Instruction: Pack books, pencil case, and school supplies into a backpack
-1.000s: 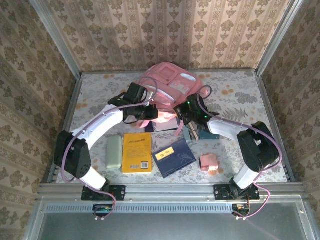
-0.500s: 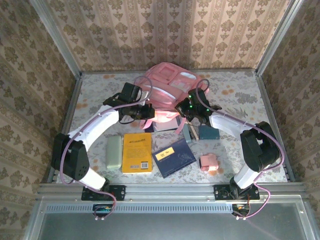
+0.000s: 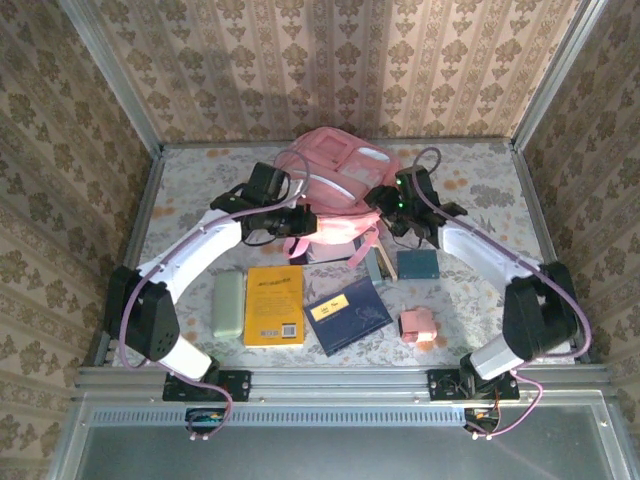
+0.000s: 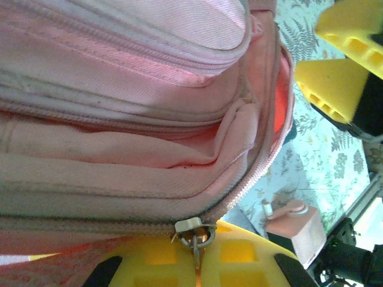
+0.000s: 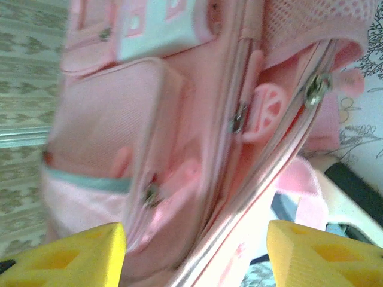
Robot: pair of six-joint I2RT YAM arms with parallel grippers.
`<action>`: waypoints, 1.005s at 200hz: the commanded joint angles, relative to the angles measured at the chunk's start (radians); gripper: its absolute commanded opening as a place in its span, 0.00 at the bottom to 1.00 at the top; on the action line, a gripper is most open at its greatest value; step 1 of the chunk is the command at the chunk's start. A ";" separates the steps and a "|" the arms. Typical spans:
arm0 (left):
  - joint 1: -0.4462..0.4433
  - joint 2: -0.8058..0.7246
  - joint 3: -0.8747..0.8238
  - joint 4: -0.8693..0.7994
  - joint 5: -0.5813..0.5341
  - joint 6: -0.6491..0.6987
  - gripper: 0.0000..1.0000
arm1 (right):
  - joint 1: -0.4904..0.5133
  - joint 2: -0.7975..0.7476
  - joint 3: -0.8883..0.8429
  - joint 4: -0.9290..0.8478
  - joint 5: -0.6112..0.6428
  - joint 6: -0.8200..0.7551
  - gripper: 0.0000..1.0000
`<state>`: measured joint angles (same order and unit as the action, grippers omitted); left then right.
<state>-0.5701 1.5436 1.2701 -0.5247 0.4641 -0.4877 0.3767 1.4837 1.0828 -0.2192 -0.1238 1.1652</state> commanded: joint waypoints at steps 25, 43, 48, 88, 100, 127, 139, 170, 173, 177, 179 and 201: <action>-0.053 0.047 0.109 0.045 0.008 -0.026 0.00 | 0.029 -0.153 -0.089 0.042 -0.070 0.185 0.65; -0.079 0.060 0.131 0.043 0.001 -0.029 0.00 | 0.058 -0.152 -0.088 0.081 -0.088 0.243 0.65; -0.085 0.064 0.137 0.042 -0.002 -0.032 0.00 | 0.065 -0.147 -0.085 0.090 -0.094 0.259 0.65; -0.116 0.075 0.158 0.034 -0.018 -0.033 0.00 | 0.120 -0.050 -0.057 0.136 -0.108 0.334 0.61; -0.123 0.073 0.160 0.033 -0.018 -0.032 0.00 | 0.126 -0.026 -0.042 0.143 -0.096 0.330 0.58; -0.134 0.067 0.159 0.023 -0.029 -0.023 0.00 | 0.132 0.027 0.035 0.063 -0.028 0.265 0.44; -0.137 0.063 0.157 0.016 -0.035 -0.017 0.00 | 0.130 0.043 0.037 0.074 -0.017 0.266 0.34; -0.137 0.058 0.152 -0.020 -0.053 0.006 0.00 | 0.128 0.064 0.050 0.049 0.014 0.254 0.04; -0.136 0.057 0.152 -0.024 -0.056 0.011 0.00 | 0.128 0.066 0.049 0.051 0.015 0.251 0.01; -0.135 0.057 0.152 -0.031 -0.061 0.014 0.00 | 0.128 0.067 0.050 0.053 0.017 0.246 0.00; -0.135 0.056 0.152 -0.033 -0.064 0.016 0.00 | 0.127 0.067 0.050 0.052 0.018 0.242 0.00; -0.134 0.043 0.147 -0.070 -0.095 0.044 0.00 | 0.123 0.055 0.056 0.012 0.045 0.205 0.00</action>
<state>-0.6945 1.6283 1.3819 -0.5549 0.3779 -0.5014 0.5098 1.5276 1.1069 -0.1627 -0.1669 1.4254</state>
